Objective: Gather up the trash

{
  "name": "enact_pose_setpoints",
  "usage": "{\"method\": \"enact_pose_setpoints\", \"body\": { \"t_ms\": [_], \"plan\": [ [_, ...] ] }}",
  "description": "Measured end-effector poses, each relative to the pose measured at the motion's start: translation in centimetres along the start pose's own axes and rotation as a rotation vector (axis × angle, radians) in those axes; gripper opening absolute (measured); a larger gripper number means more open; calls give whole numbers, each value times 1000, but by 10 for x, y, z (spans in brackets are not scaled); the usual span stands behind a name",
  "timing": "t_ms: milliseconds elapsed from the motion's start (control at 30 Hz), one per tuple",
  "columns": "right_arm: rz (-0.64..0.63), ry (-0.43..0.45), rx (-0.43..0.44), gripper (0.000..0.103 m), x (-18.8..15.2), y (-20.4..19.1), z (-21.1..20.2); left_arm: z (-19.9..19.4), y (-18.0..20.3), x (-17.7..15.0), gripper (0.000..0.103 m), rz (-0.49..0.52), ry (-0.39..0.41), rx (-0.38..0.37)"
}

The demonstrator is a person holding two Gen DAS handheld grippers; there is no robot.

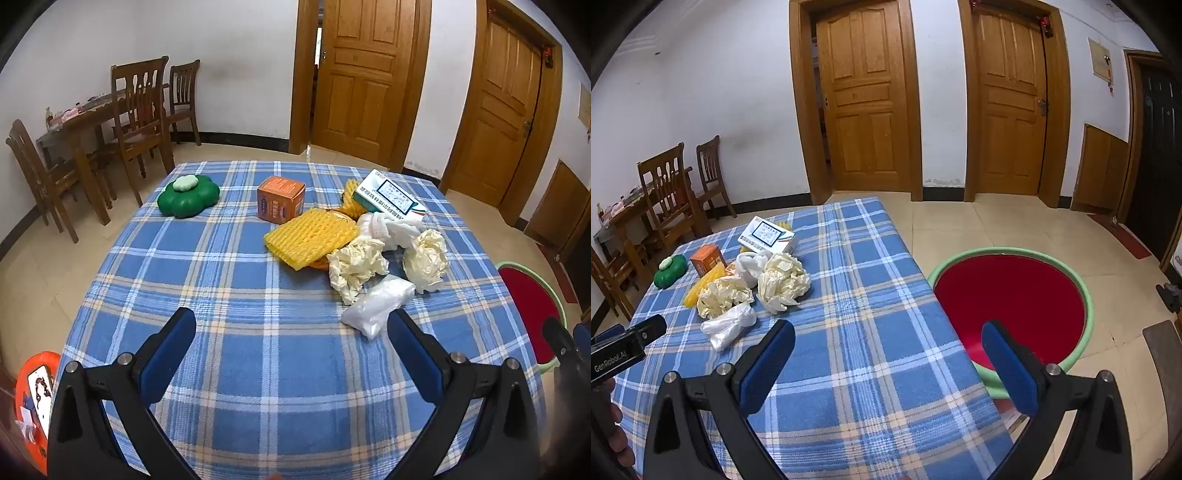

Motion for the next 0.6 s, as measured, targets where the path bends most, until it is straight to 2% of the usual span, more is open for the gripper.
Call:
{"method": "enact_pose_setpoints", "body": {
  "t_ms": [600],
  "plan": [
    [10,-3,-16,103,0,5,1,0,-8,2,102,-8,2,-1]
  ]
}}
Point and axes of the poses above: each gripper's, at about its wrist camera, not at the fingertips, and z roughly the way its jaws point, y to its right, x to its top, the point moved 10 cm from there along z, roughly the way its jaws point, and after that the axes turned 12 degrees about -y, right-handed, at the moved point
